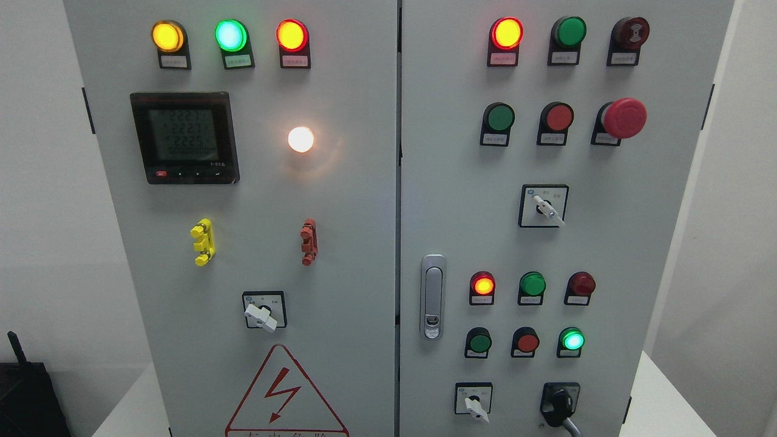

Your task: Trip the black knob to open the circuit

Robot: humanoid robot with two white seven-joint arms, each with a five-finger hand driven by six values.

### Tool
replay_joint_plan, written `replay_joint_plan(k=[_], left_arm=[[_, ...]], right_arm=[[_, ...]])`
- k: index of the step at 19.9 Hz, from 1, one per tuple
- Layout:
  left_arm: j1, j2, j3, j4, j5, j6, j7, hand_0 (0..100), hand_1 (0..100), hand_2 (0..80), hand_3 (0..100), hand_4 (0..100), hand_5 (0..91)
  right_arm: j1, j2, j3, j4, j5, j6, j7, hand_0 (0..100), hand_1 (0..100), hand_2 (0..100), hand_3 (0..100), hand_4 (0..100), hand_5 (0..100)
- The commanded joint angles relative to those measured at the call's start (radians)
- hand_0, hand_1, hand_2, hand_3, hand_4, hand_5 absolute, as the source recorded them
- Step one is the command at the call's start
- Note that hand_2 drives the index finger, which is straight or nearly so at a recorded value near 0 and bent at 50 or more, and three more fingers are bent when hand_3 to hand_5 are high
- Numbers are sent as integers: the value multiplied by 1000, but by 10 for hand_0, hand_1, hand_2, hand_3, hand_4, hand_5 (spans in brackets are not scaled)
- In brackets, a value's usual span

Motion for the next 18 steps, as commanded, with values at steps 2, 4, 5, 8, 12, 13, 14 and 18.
replay_joint_plan(k=[2,4,5,8,12,13,14,18], left_arm=[[0,0,0,-25,0,-1,0,120,389,0,0,0,0],[0,0,0,-25,0,-1,0,120,389,0,0,0,0],[-1,0,0,-25,0,-1,0,120,389,0,0,0,0],[0,0,0,-25,0,-1,0,120,389,0,0,0,0],[0,0,0,-25,0,-1,0,120,389,0,0,0,0],[0,0,0,-25,0,-1,0,120,389,0,0,0,0],[0,0,0,-25,0,-1,0,120,389,0,0,0,0],[0,0,0,-25,0,-1,0,120,389,0,0,0,0]], right_arm=[[0,-6,-9,5,0,1,-5,0,166,0,922,830,711],[0,-7,-11,7,0,1,-5,0,166,0,922,830,711],[2,-8,-11,8,-2,1,-7,0,166,0,922,830,711],[2,-8,-11,10,0,1,-7,0,166,0,922,830,711],[0,-9,-15,10,-2,1,-7,0,166,0,920,829,710],[0,-11,-17,10,-2,1,-7,0,166,0,919,826,705],[0,-11,-18,10,-2,0,-7,0,166,0,916,824,699],[5,-18,-22,7,-3,-2,-7,0,166,0,910,815,693]])
